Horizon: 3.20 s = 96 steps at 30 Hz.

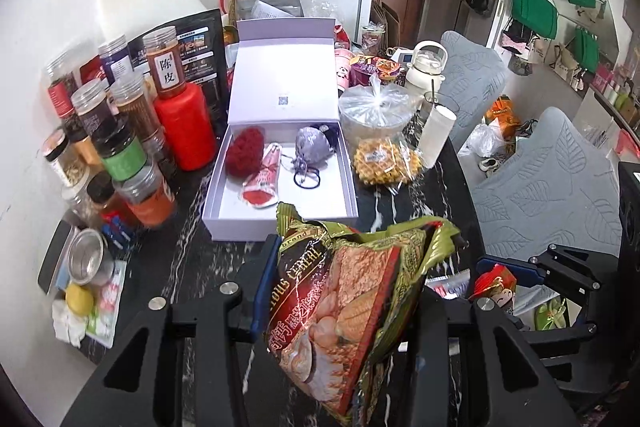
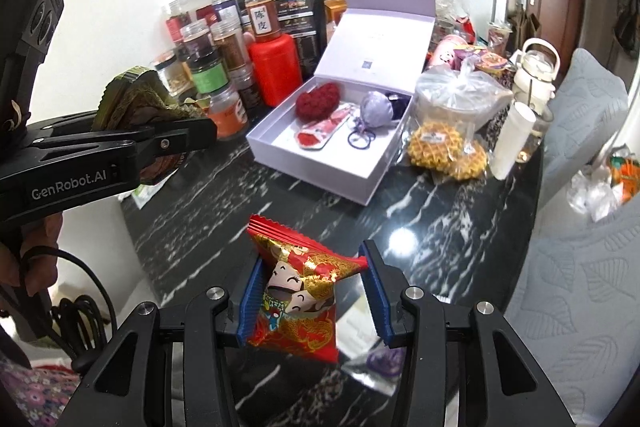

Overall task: Organize soft objects
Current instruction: 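Carry the cereal bag and red snack packet toward the lavender box, then drop the red packet into the box with the right tool while the left holds the cereal bag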

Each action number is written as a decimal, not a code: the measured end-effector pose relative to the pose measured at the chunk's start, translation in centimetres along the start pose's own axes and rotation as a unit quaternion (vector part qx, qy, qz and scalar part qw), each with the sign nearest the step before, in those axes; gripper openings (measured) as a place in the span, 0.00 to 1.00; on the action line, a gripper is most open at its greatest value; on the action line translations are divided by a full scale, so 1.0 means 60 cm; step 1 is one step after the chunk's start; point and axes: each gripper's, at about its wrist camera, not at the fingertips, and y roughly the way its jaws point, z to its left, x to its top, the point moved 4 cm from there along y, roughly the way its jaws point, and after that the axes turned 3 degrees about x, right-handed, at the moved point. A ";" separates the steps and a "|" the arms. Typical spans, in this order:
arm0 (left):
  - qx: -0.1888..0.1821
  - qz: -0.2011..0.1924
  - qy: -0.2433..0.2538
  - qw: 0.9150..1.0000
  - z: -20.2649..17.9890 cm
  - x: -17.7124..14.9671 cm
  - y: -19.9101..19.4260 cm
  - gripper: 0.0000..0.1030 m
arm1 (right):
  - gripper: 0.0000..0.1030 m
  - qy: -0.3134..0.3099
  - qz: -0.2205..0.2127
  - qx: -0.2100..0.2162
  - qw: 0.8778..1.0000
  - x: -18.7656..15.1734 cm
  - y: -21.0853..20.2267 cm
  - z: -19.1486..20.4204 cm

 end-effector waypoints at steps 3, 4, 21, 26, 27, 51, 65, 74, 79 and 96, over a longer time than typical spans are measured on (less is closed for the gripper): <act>-0.004 0.001 0.003 1.000 0.008 0.016 0.013 0.39 | 0.44 0.003 -0.001 -0.004 1.000 0.020 0.011 -0.005; -0.006 0.002 0.004 1.000 0.011 0.020 0.017 0.39 | 0.44 0.004 0.000 -0.005 1.000 0.028 0.016 -0.006; -0.033 0.020 0.028 0.999 0.050 0.093 0.091 0.39 | 0.44 0.024 0.000 -0.025 0.999 0.112 0.071 -0.022; -0.042 0.028 0.032 0.998 0.065 0.115 0.123 0.39 | 0.44 0.032 0.006 -0.031 0.999 0.134 0.095 -0.031; -0.043 0.029 0.033 0.998 0.067 0.118 0.129 0.39 | 0.44 0.034 0.008 -0.033 0.999 0.140 0.101 -0.034; -0.040 0.059 0.032 0.997 0.136 0.182 0.298 0.39 | 0.44 0.031 0.030 -0.038 0.998 0.254 0.254 -0.089; -0.043 0.114 0.063 0.991 0.129 0.134 0.415 0.39 | 0.44 0.035 0.066 -0.040 0.996 0.244 0.371 -0.134; -0.045 0.155 0.061 0.985 0.134 0.094 0.466 0.39 | 0.44 0.043 0.099 -0.031 0.994 0.215 0.432 -0.145; -0.045 0.163 0.062 0.984 0.135 0.086 0.486 0.39 | 0.44 0.041 0.111 -0.027 0.993 0.207 0.454 -0.144; -0.019 0.175 0.042 0.983 0.158 0.079 0.514 0.39 | 0.45 0.034 0.117 -0.036 0.992 0.219 0.500 -0.135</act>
